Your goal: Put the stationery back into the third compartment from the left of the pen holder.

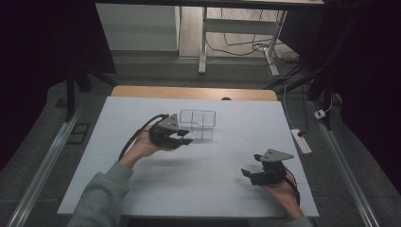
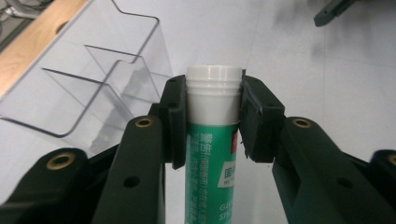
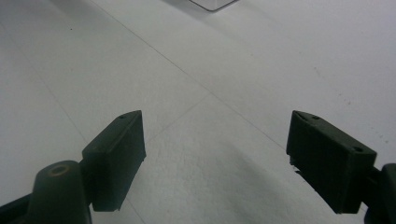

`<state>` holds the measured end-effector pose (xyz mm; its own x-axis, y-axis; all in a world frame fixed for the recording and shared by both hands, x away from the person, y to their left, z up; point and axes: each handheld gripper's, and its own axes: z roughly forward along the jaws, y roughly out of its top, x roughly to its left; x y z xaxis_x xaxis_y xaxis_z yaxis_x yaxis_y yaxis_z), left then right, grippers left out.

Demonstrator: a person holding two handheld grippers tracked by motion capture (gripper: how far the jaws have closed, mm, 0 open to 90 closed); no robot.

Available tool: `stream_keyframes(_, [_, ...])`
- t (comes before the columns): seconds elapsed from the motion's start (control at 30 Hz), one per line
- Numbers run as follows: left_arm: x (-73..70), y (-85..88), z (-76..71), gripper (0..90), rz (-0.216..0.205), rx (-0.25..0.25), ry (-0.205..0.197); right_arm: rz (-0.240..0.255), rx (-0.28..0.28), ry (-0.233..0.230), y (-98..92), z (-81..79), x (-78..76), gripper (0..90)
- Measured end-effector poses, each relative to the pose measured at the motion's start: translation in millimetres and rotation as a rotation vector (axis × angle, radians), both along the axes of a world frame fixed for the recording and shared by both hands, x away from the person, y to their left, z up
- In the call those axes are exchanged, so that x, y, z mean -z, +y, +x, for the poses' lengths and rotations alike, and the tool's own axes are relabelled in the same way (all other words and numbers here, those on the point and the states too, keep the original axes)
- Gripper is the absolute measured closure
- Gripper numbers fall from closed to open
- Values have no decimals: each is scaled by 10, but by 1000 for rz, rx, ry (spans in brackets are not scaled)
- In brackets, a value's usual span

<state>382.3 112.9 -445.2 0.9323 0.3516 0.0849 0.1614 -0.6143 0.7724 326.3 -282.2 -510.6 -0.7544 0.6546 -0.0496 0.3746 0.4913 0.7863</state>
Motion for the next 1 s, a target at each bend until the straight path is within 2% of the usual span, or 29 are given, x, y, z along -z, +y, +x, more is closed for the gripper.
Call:
stream_keyframes(0.33, [-46, 90, 22, 647, -63, -55, -10, 0, 1, -1, 3, 2, 4, 185])
stream_keyframes(1.0, [-124, 99, 51, 647, -168, -133, -31, 7, 5, -4, -4, -13, -14, 185])
